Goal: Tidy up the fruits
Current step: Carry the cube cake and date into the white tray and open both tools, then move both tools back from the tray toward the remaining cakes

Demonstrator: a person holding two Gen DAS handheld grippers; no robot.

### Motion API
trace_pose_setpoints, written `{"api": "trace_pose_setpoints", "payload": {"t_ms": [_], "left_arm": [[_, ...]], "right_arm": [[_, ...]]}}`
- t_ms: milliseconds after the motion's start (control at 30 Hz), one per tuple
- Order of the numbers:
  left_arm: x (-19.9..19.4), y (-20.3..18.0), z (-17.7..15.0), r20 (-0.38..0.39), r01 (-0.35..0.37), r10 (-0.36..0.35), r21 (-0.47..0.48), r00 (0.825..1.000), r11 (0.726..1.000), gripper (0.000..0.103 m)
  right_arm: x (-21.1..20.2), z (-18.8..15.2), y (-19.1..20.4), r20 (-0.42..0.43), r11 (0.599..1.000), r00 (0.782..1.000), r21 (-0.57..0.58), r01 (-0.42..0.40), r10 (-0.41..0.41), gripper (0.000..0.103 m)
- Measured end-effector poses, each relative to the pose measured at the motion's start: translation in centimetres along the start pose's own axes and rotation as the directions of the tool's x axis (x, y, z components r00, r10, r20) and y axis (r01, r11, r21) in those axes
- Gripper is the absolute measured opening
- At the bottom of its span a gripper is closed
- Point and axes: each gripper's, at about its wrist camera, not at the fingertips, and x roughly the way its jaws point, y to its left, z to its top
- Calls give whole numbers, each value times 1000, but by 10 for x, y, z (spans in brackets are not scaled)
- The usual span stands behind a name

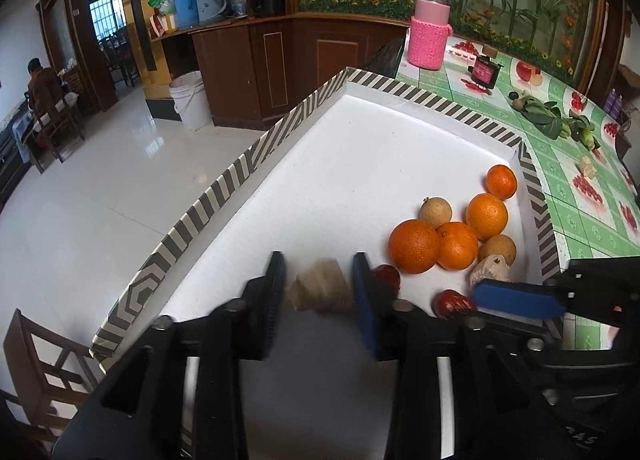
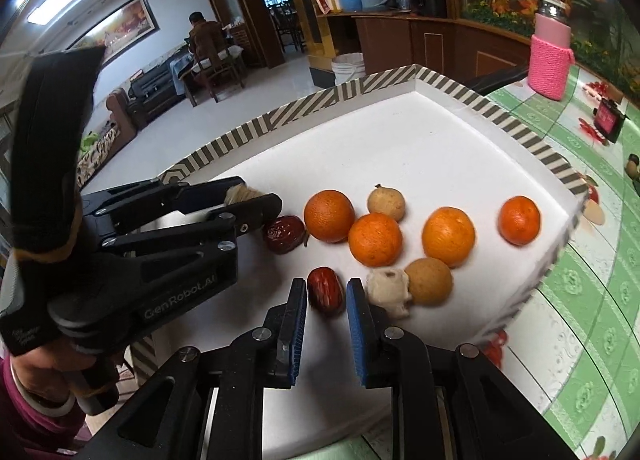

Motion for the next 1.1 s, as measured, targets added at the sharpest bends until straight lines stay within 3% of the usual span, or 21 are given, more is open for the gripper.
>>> {"api": "trace_pose_setpoints", "payload": {"t_ms": [133, 400, 500, 900, 1100], "left_arm": [[-7, 4, 2, 19, -12, 12, -25, 1000, 1000, 45], [-34, -15, 11, 95, -23, 24, -7, 995, 1000, 46], [-39, -32, 14, 115, -1, 0, 10, 993, 1000, 53], [-45, -130, 32, 116, 139, -154, 127, 981, 982, 53], [-31, -185, 39, 79, 203, -220, 183, 972, 962, 53]], "right_arm": [[-18, -5, -6, 36, 999, 999, 25, -40, 39, 20], [-56, -15, -36, 117, 994, 993, 108, -25, 12, 20], [-69, -20, -49, 139, 989, 990, 145, 2, -22, 21], [-116, -59, -122, 160, 945, 971, 301, 126, -180, 25], [-137, -85, -178, 135, 894, 950, 396, 208, -281, 27]]}}
